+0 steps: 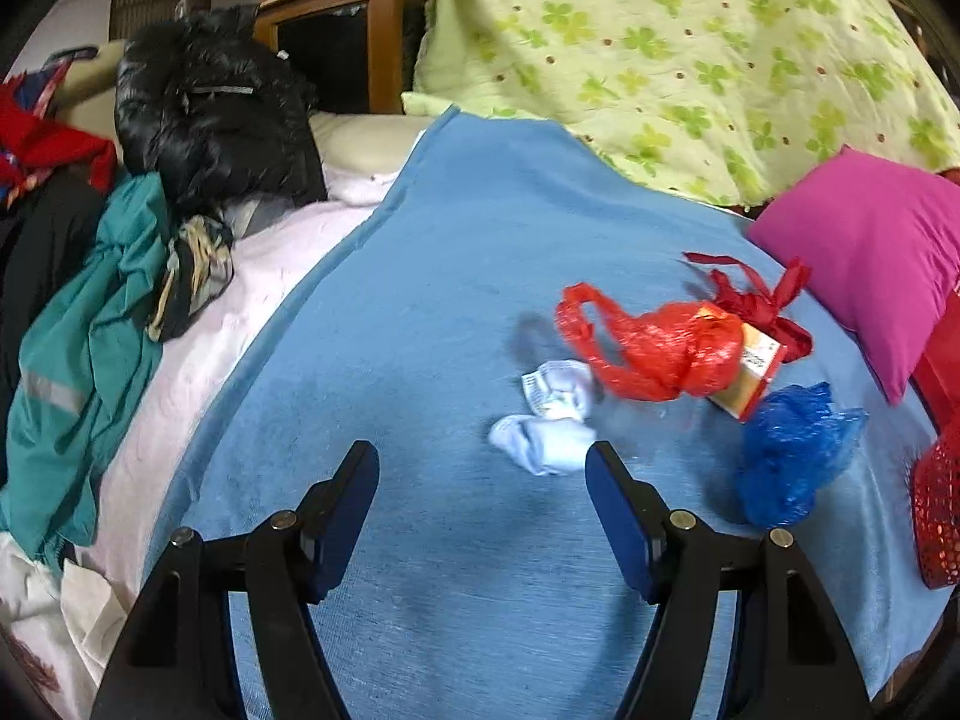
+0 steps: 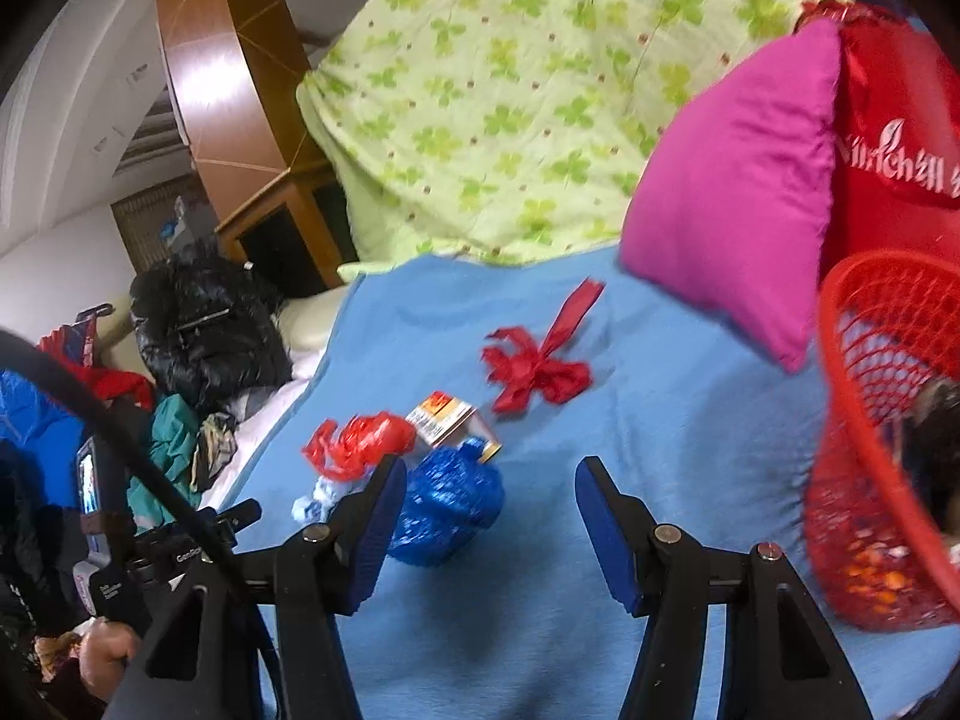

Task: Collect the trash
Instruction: 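Move both tools back over the remaining trash on the blanket, then grasp the light blue mask bundle with the left tool while the right tool grasps the blue bag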

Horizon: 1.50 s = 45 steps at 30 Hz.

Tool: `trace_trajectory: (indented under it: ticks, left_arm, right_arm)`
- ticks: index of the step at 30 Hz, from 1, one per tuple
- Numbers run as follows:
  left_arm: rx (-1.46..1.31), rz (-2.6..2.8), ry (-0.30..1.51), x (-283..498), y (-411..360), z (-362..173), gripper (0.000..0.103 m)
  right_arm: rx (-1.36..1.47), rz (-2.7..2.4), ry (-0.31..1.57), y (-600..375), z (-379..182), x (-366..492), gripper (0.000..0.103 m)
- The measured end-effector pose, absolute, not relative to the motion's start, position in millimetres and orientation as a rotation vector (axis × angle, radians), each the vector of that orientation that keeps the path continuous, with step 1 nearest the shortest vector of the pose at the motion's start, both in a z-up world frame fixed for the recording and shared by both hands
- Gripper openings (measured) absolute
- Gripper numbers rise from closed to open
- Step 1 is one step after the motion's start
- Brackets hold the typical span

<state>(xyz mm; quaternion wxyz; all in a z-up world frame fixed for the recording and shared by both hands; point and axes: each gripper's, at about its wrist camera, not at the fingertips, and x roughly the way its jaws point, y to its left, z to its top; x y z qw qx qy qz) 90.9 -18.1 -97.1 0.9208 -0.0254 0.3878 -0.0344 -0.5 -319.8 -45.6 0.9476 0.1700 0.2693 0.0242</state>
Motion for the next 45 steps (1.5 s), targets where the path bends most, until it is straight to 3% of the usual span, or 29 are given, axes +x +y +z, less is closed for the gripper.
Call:
trace_trajectory:
  ticks: [11,23,30,31,34,37,45]
  left_arm:
    - [-0.165,-0.173,0.882,116,-9,-116,0.072]
    - [-0.183,-0.310,0.935,141,-30,-126,0.072]
    - [-0.218,-0.323,1.022,152,-28,-144,0.048]
    - [-0.222,-0.330,1.032,152,-27,-146,0.042]
    - [-0.204,-0.330,1.029,152,-29,-148,0.039]
    - [-0.199,-0.334,1.026,150,-29,-148,0.026]
    - [-0.217,-0.335,1.015,138,-21,-147,0.021]
  right_arm:
    - [0.472,0.086,0.760,-300,-95,63,0.063]
    - [0.639,0.108,0.856,-296,-130,110,0.062]
    - [0.639,0.136,0.915,-275,-145,126,0.061]
    - [0.642,0.139,0.919,-274,-147,127,0.058]
    - [0.635,0.153,0.940,-268,-152,129,0.044]
    - [0.593,0.151,0.931,-264,-150,126,0.039]
    - [0.530,0.146,0.875,-271,-132,103,0.039]
